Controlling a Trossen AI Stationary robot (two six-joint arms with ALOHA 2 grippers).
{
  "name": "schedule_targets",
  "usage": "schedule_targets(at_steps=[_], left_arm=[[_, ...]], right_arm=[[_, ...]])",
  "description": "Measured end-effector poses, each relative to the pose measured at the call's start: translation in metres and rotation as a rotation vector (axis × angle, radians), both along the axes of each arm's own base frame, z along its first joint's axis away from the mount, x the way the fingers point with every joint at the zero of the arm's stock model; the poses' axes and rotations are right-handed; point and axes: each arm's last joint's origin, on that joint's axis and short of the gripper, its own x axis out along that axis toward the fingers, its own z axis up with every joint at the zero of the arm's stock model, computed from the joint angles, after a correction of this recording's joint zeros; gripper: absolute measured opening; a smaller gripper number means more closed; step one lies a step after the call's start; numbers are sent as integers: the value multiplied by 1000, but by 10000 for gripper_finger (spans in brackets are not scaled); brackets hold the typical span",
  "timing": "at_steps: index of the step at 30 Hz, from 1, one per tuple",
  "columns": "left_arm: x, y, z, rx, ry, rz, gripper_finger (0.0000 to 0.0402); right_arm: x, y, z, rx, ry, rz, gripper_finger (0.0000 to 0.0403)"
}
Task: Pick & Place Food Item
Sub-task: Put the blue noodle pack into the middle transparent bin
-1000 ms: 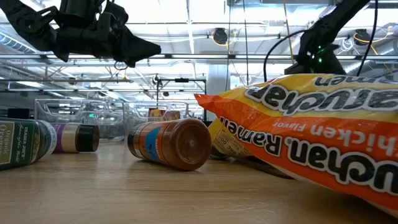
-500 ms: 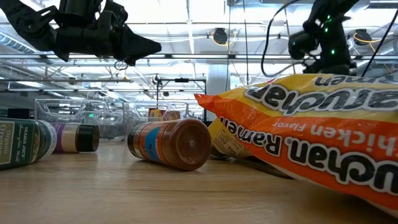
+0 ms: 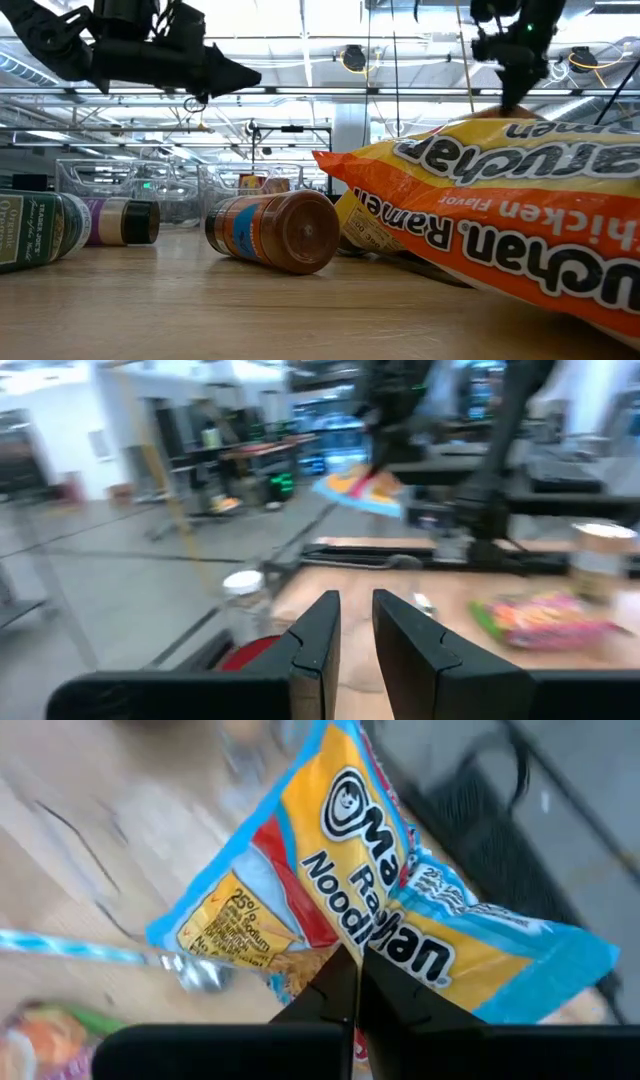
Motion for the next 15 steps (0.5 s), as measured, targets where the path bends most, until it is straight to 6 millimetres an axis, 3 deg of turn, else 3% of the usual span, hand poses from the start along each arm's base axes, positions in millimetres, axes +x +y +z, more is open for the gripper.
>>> schedule_targets(at_steps=[8,12,15], left_arm=[[12,14,34,-66,3,77,72],[18,20,53,-85,66,96,72],[19,24,68,-81,52,108,72]], right_arm=[[41,16,23,-276,-281,266,0],[70,23,22,-418,-396,414,0],[89,26,11,-518,-433,462,0]])
